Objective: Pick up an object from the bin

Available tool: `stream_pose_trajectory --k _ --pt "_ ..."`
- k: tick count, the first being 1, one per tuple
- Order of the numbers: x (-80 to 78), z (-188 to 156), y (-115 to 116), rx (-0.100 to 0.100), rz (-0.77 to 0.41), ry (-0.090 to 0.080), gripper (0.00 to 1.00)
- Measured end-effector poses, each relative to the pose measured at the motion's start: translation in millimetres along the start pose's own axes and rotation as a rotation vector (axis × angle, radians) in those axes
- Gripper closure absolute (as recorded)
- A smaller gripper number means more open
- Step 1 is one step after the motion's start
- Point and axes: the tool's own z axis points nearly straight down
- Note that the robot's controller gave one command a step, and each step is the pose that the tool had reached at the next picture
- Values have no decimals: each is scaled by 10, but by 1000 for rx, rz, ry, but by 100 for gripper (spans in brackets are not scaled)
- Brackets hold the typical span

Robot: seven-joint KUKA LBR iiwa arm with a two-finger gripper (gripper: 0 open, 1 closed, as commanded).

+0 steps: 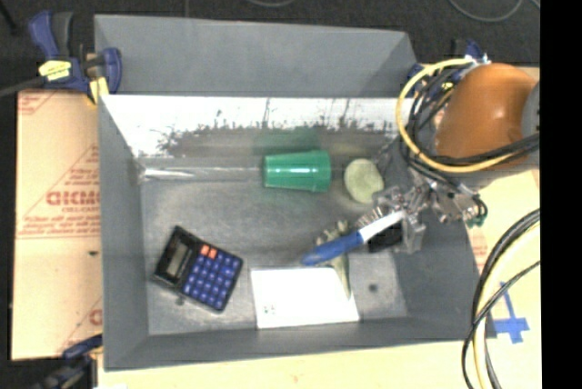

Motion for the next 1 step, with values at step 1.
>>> stream_pose_trajectory --k 1 --pt "-8 -181 -5 2 1 -3 100"
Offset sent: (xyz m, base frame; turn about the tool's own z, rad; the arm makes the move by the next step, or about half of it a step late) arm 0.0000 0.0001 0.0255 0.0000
